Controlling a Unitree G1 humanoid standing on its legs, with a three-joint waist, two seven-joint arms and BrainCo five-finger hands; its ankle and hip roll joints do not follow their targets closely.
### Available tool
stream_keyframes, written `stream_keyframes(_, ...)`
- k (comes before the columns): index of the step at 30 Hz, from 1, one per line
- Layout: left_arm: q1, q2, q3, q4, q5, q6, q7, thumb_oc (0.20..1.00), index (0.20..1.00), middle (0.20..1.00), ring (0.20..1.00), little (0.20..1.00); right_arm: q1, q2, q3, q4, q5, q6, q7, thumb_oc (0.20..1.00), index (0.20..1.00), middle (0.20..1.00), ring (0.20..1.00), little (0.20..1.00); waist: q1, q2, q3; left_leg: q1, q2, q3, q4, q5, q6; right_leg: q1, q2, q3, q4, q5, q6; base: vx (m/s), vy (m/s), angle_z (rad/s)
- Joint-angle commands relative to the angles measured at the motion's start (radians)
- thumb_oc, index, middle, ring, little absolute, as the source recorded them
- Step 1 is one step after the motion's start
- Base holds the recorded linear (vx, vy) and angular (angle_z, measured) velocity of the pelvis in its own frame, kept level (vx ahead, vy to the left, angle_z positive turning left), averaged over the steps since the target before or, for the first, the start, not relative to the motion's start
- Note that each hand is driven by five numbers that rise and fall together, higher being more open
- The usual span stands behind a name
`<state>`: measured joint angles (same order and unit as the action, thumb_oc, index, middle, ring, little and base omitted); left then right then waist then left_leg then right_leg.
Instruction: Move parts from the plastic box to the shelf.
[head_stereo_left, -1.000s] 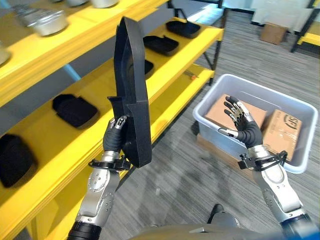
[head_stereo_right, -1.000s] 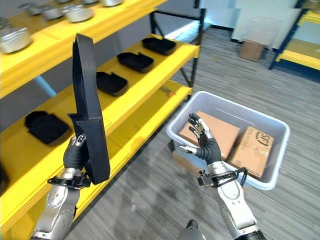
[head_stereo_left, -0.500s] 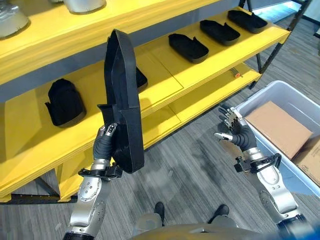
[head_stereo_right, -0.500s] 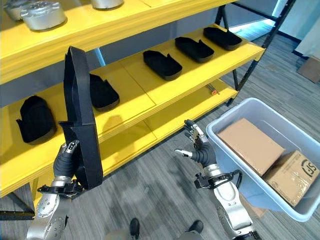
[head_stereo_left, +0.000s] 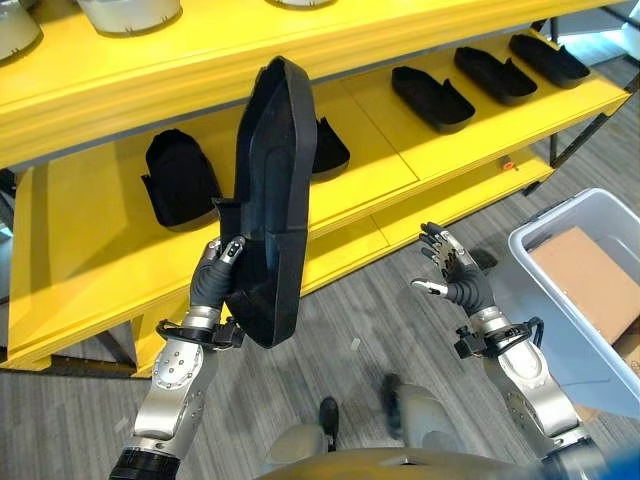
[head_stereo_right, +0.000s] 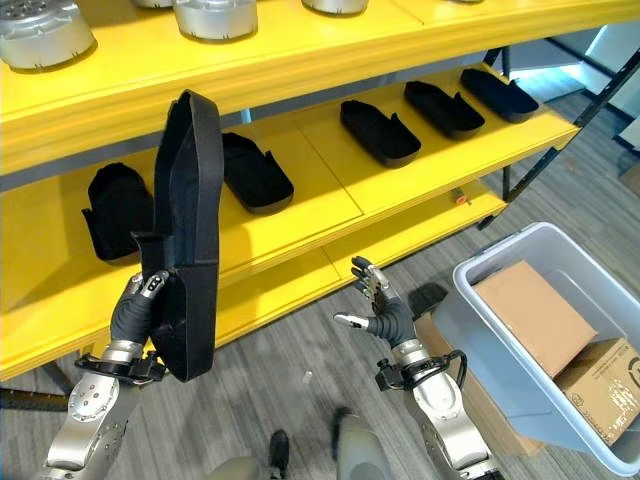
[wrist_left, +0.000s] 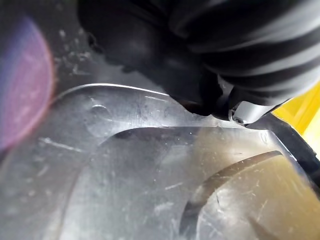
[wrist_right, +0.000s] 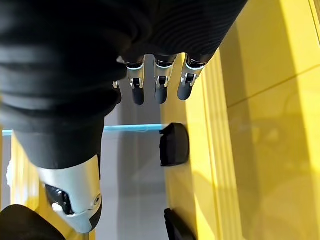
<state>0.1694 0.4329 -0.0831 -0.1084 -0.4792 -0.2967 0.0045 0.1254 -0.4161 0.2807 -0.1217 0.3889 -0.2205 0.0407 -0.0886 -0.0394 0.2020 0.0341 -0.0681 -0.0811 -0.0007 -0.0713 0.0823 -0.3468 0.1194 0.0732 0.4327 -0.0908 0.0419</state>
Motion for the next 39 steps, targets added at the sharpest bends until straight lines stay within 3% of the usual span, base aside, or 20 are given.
stream_keyframes(1, -0.042, -0.011, 0.061, -0.068, -0.042, -0.053, 0.03, 0.2, 0.2, 0.2, 0.2, 0.2, -0.05, -0.043, -0.002, -0.028, 0.057, -0.057, 0.029, 1.0, 1.0, 1.0, 1.0, 1.0, 0.007, -0.018, -0.061, -0.016, -0.044, -0.038, -0.068, 0.083, -0.028, 0.212, -0.067, -0.023, -0.331, 0.13, 0.024, 0.03, -0.028, 0.74)
stream_keyframes(6, -0.008, -0.015, 0.061, -0.093, -0.067, -0.048, 0.017, 0.2, 0.2, 0.2, 0.2, 0.2, -0.056, -0.059, 0.016, -0.035, 0.088, -0.055, 0.052, 1.0, 1.0, 1.0, 1.0, 1.0, 0.03, -0.017, -0.092, -0.012, -0.033, 0.005, -0.043, 0.057, -0.025, 0.274, -0.064, -0.006, -0.396, 0.146, 0.015, 0.05, -0.091, 0.09)
stream_keyframes(8, -0.014, -0.024, 0.051, -0.094, -0.085, -0.044, 0.002, 0.2, 0.2, 0.2, 0.2, 0.2, -0.062, -0.078, 0.007, -0.042, 0.099, -0.057, 0.051, 1.0, 1.0, 1.0, 1.0, 1.0, 0.032, -0.024, -0.071, -0.061, -0.047, 0.022, 0.13, -0.003, -0.052, 0.286, -0.08, -0.031, -0.384, 0.135, 0.002, 0.0, -0.101, 0.01)
stream_keyframes(9, -0.015, -0.024, 0.051, -0.094, -0.085, -0.043, 0.002, 0.2, 0.2, 0.2, 0.2, 0.2, -0.062, -0.079, 0.006, -0.042, 0.1, -0.057, 0.051, 1.0, 1.0, 1.0, 1.0, 1.0, 0.03, -0.022, -0.07, -0.068, -0.046, 0.02, 0.144, -0.009, -0.052, 0.285, -0.079, -0.033, -0.382, 0.134, 0.002, -0.04, -0.023, 0.22)
stream_keyframes(11, -0.024, -0.03, 0.04, -0.095, -0.098, -0.044, -0.007, 0.2, 0.2, 0.2, 0.2, 0.2, -0.062, -0.098, -0.011, -0.045, 0.096, -0.06, 0.046, 1.0, 1.0, 1.0, 1.0, 1.0, 0.03, -0.024, -0.031, -0.12, -0.044, 0.037, 0.276, -0.019, -0.088, 0.288, -0.095, -0.055, -0.35, 0.123, -0.009, -0.09, 0.022, 0.39)
stream_keyframes(12, -0.024, -0.031, 0.045, -0.098, -0.102, -0.039, -0.006, 0.2, 0.2, 0.2, 0.2, 0.2, -0.07, -0.106, -0.016, -0.046, 0.095, -0.06, 0.037, 1.0, 1.0, 1.0, 1.0, 1.0, 0.025, -0.034, -0.016, -0.134, 0.034, 0.067, 0.315, -0.042, -0.093, 0.281, -0.115, -0.058, -0.312, 0.112, -0.007, -0.08, 0.074, 0.51)
stream_keyframes(14, -0.022, -0.033, 0.055, -0.101, -0.101, -0.04, 0.004, 0.2, 0.2, 0.2, 0.2, 0.2, -0.075, -0.103, -0.012, -0.045, 0.099, -0.059, 0.035, 1.0, 1.0, 1.0, 1.0, 1.0, 0.029, -0.035, -0.021, -0.12, 0.105, 0.043, 0.279, -0.028, -0.092, 0.272, -0.123, -0.046, -0.293, 0.098, -0.001, -0.04, 0.101, 0.4)
stream_keyframes(16, -0.024, -0.038, 0.064, -0.112, -0.101, -0.041, 0.013, 0.2, 0.2, 0.2, 0.2, 0.2, -0.077, -0.101, -0.013, -0.042, 0.101, -0.063, 0.026, 1.0, 1.0, 1.0, 1.0, 1.0, 0.025, -0.028, -0.024, -0.107, 0.214, 0.025, 0.229, 0.033, -0.107, 0.243, -0.138, -0.042, -0.25, 0.074, 0.003, -0.05, 0.138, -0.07)
stream_keyframes(18, -0.04, -0.035, 0.066, -0.123, -0.111, -0.042, 0.026, 0.2, 0.2, 0.2, 0.2, 0.2, -0.096, -0.099, -0.002, -0.028, 0.098, -0.066, 0.006, 1.0, 1.0, 1.0, 1.0, 1.0, 0.025, -0.01, -0.021, -0.101, 0.326, -0.012, 0.155, 0.132, -0.128, 0.187, -0.154, -0.047, -0.172, 0.044, 0.01, -0.07, 0.162, -0.05)
stream_keyframes(19, -0.041, -0.036, 0.067, -0.122, -0.111, -0.042, 0.027, 0.2, 0.2, 0.2, 0.2, 0.2, -0.099, -0.099, -0.001, -0.026, 0.097, -0.067, 0.005, 1.0, 1.0, 1.0, 1.0, 1.0, 0.022, -0.009, -0.023, -0.099, 0.328, -0.013, 0.143, 0.139, -0.132, 0.18, -0.153, -0.05, -0.161, 0.037, 0.008, -0.07, 0.247, 0.36)
stream_keyframes(20, -0.064, -0.034, 0.063, -0.116, -0.112, -0.037, 0.043, 0.2, 0.2, 0.2, 0.2, 0.2, -0.112, -0.094, 0.004, -0.013, 0.096, -0.066, -0.019, 1.0, 1.0, 1.0, 1.0, 1.0, 0.02, 0.01, -0.02, -0.09, 0.407, -0.031, 0.092, 0.236, -0.157, 0.132, -0.173, -0.055, -0.074, 0.002, 0.016, -0.07, 0.355, 0.35)
stream_keyframes(21, -0.078, -0.038, 0.05, -0.108, -0.131, -0.035, 0.039, 0.2, 0.2, 0.2, 0.2, 0.2, -0.118, -0.09, 0.0, -0.011, 0.087, -0.071, -0.036, 1.0, 1.0, 1.0, 1.0, 1.0, -0.002, 0.037, -0.026, -0.044, 0.456, 0.054, 0.019, 0.247, -0.193, 0.106, -0.196, -0.083, -0.026, -0.019, 0.034, -0.07, 0.365, -0.01)
stream_keyframes(22, -0.078, -0.039, 0.05, -0.107, -0.132, -0.036, 0.038, 0.2, 0.2, 0.2, 0.2, 0.2, -0.118, -0.091, 0.0, -0.011, 0.087, -0.071, -0.037, 1.0, 1.0, 1.0, 1.0, 1.0, 0.002, 0.039, -0.024, -0.034, 0.458, 0.061, 0.01, 0.25, -0.195, 0.106, -0.193, -0.08, -0.022, -0.021, 0.033, -0.03, 0.383, 0.31)
stream_keyframes(23, -0.089, -0.033, 0.038, -0.095, -0.133, -0.036, 0.038, 0.2, 0.2, 0.2, 0.2, 0.2, -0.12, -0.086, -0.005, -0.002, 0.083, -0.072, -0.051, 1.0, 1.0, 1.0, 1.0, 1.0, -0.004, 0.063, -0.029, -0.022, 0.473, 0.077, -0.022, 0.252, -0.225, 0.097, -0.216, -0.087, -0.014, -0.017, 0.051, 0.0, 0.271, 0.79)
stream_keyframes(25, -0.087, -0.026, 0.04, -0.095, -0.129, -0.034, 0.034, 0.2, 0.2, 0.2, 0.2, 0.2, -0.115, -0.078, -0.007, -0.004, 0.086, -0.073, -0.044, 1.0, 1.0, 1.0, 1.0, 1.0, -0.001, 0.067, -0.037, -0.014, 0.447, 0.077, -0.012, 0.191, -0.225, 0.107, -0.238, -0.084, -0.031, 0.0, 0.07, 0.03, 0.295, 0.46)
stream_keyframes(30, -0.07, 0.0, 0.05, -0.094, -0.091, -0.034, 0.025, 0.2, 0.2, 0.2, 0.2, 0.2, -0.066, -0.068, -0.034, -0.02, 0.08, -0.06, -0.024, 1.0, 1.0, 1.0, 1.0, 1.0, 0.006, 0.035, -0.038, -0.047, 0.355, 0.084, 0.109, 0.068, -0.223, 0.202, -0.323, -0.097, -0.123, 0.048, 0.118, 0.07, 0.233, 0.16)
stream_keyframes(34, -0.059, 0.017, 0.058, -0.091, -0.065, -0.032, 0.025, 0.2, 0.2, 0.2, 0.2, 0.2, -0.047, -0.059, -0.042, -0.018, 0.079, -0.053, -0.015, 1.0, 1.0, 1.0, 1.0, 1.0, 0.011, 0.022, -0.037, -0.055, 0.318, 0.077, 0.142, 0.033, -0.218, 0.243, -0.357, -0.108, -0.167, 0.062, 0.13, 0.02, 0.131, 0.23)
stream_keyframes(36, -0.039, 0.046, 0.082, -0.085, -0.023, -0.032, 0.036, 0.2, 0.2, 0.2, 0.2, 0.2, -0.035, -0.05, -0.04, -0.016, 0.09, -0.044, 0.001, 1.0, 1.0, 1.0, 1.0, 1.0, 0.022, 0.002, -0.043, -0.068, 0.278, 0.074, 0.167, 0.01, -0.21, 0.272, -0.389, -0.121, -0.202, 0.077, 0.143, 0.04, 0.178, 0.16)
stream_keyframes(39, -0.024, 0.078, 0.114, -0.089, 0.035, -0.039, 0.043, 0.2, 0.2, 0.2, 0.2, 0.2, -0.033, -0.047, -0.043, -0.013, 0.088, -0.04, 0.011, 1.0, 1.0, 1.0, 1.0, 1.0, 0.033, -0.009, -0.05, -0.073, 0.261, 0.072, 0.174, -0.003, -0.204, 0.287, -0.402, -0.128, -0.218, 0.085, 0.15, 0.03, 0.069, 0.13)
